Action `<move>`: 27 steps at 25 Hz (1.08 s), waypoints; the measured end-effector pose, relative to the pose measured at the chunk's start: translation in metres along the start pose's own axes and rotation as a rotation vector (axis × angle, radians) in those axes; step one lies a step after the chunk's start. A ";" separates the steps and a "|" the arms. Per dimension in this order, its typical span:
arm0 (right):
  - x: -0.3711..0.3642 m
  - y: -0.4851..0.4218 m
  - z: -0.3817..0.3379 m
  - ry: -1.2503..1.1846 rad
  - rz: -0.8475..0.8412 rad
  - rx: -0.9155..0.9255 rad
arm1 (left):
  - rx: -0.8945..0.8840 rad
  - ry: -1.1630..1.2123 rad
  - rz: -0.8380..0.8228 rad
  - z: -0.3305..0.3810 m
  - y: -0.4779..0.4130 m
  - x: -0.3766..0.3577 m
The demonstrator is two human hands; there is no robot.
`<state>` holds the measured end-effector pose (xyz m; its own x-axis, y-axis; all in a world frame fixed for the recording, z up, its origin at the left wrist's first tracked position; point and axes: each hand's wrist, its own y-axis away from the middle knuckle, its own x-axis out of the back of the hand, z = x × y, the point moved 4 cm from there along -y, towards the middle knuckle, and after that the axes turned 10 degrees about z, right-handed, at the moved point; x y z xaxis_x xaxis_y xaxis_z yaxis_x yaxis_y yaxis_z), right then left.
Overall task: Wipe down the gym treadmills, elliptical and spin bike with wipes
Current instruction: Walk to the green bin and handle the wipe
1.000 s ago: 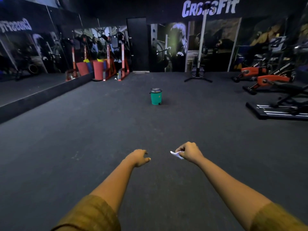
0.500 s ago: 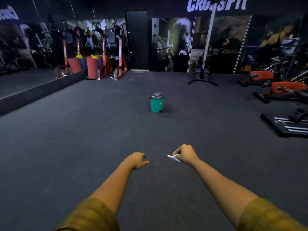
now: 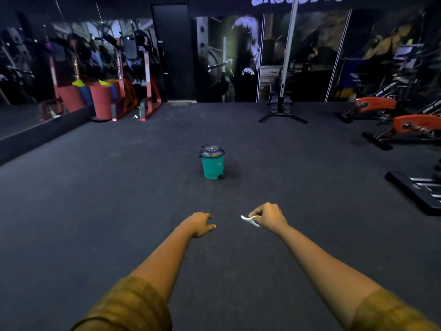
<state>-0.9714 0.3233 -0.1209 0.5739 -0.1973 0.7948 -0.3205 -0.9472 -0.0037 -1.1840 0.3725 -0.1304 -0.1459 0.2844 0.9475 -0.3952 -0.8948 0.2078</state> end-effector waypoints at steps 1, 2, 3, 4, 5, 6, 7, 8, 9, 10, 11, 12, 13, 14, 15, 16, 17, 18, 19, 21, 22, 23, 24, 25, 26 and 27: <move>0.000 -0.041 -0.005 -0.006 -0.005 0.005 | 0.002 0.005 0.006 -0.004 -0.038 0.012; -0.001 -0.079 -0.010 -0.005 -0.010 0.013 | 0.006 0.014 0.009 -0.008 -0.073 0.024; -0.002 -0.116 -0.016 0.001 -0.012 0.017 | 0.011 0.016 0.017 -0.013 -0.108 0.035; -0.004 -0.148 -0.020 0.007 -0.020 0.016 | 0.018 0.020 0.016 -0.019 -0.138 0.044; -0.007 -0.176 -0.022 0.013 -0.035 0.014 | 0.019 0.017 0.011 -0.023 -0.166 0.052; -0.013 -0.212 -0.022 0.019 -0.049 0.010 | 0.017 0.012 0.010 -0.028 -0.202 0.059; -0.019 -0.249 -0.020 0.026 -0.056 0.003 | 0.014 0.006 0.013 -0.034 -0.238 0.066; -0.025 -0.286 -0.019 0.034 -0.058 -0.001 | 0.013 0.004 0.016 -0.040 -0.276 0.072; -0.031 -0.324 -0.019 0.040 -0.059 0.001 | 0.010 0.005 0.017 -0.047 -0.314 0.078; -0.037 -0.362 -0.019 0.042 -0.060 0.005 | 0.009 0.009 0.013 -0.054 -0.353 0.082; -0.042 -0.403 -0.021 0.042 -0.058 0.008 | 0.000 0.005 0.012 -0.061 -0.394 0.088; -0.045 -0.439 -0.024 0.046 -0.055 0.008 | -0.002 0.002 0.009 -0.068 -0.430 0.096; -0.046 -0.469 -0.028 0.045 -0.056 0.004 | 0.005 0.006 0.005 -0.073 -0.462 0.105; -0.048 -0.507 -0.032 0.039 -0.058 -0.004 | 0.004 0.008 0.004 -0.078 -0.500 0.116; -0.050 -0.543 -0.036 0.038 -0.062 -0.012 | -0.002 0.012 0.008 -0.083 -0.538 0.126; -0.050 -0.578 -0.039 0.037 -0.060 -0.021 | -0.002 0.025 0.007 -0.085 -0.573 0.136; -0.049 -0.610 -0.041 0.033 -0.053 -0.030 | 0.001 0.040 0.008 -0.088 -0.604 0.144; -0.050 -0.642 -0.043 0.032 -0.052 -0.035 | 0.004 0.050 0.006 -0.091 -0.633 0.151; -0.055 -0.671 -0.044 0.036 -0.060 -0.035 | 0.007 0.053 0.003 -0.097 -0.660 0.154; -0.065 -0.721 -0.047 0.050 -0.082 -0.042 | 0.024 0.051 -0.007 -0.110 -0.707 0.158; -0.074 -0.753 -0.046 0.051 -0.091 -0.039 | 0.035 0.051 -0.009 -0.118 -0.736 0.159; -0.083 -0.786 -0.047 0.052 -0.099 -0.024 | 0.043 0.051 -0.005 -0.126 -0.766 0.160; -0.091 -0.820 -0.049 0.056 -0.108 -0.008 | 0.051 0.056 -0.001 -0.135 -0.799 0.161; -0.100 -0.855 -0.049 0.064 -0.121 0.010 | 0.061 0.065 0.001 -0.142 -0.833 0.161; -0.109 -0.892 -0.051 0.074 -0.135 0.029 | 0.069 0.074 0.009 -0.150 -0.867 0.162; -0.117 -0.931 -0.053 0.085 -0.148 0.047 | 0.080 0.084 0.020 -0.157 -0.905 0.163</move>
<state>-0.7796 1.2417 -0.1786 0.5460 -0.0350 0.8371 -0.2006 -0.9755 0.0901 -0.9929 1.2824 -0.2017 -0.2303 0.2912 0.9285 -0.3184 -0.9242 0.2109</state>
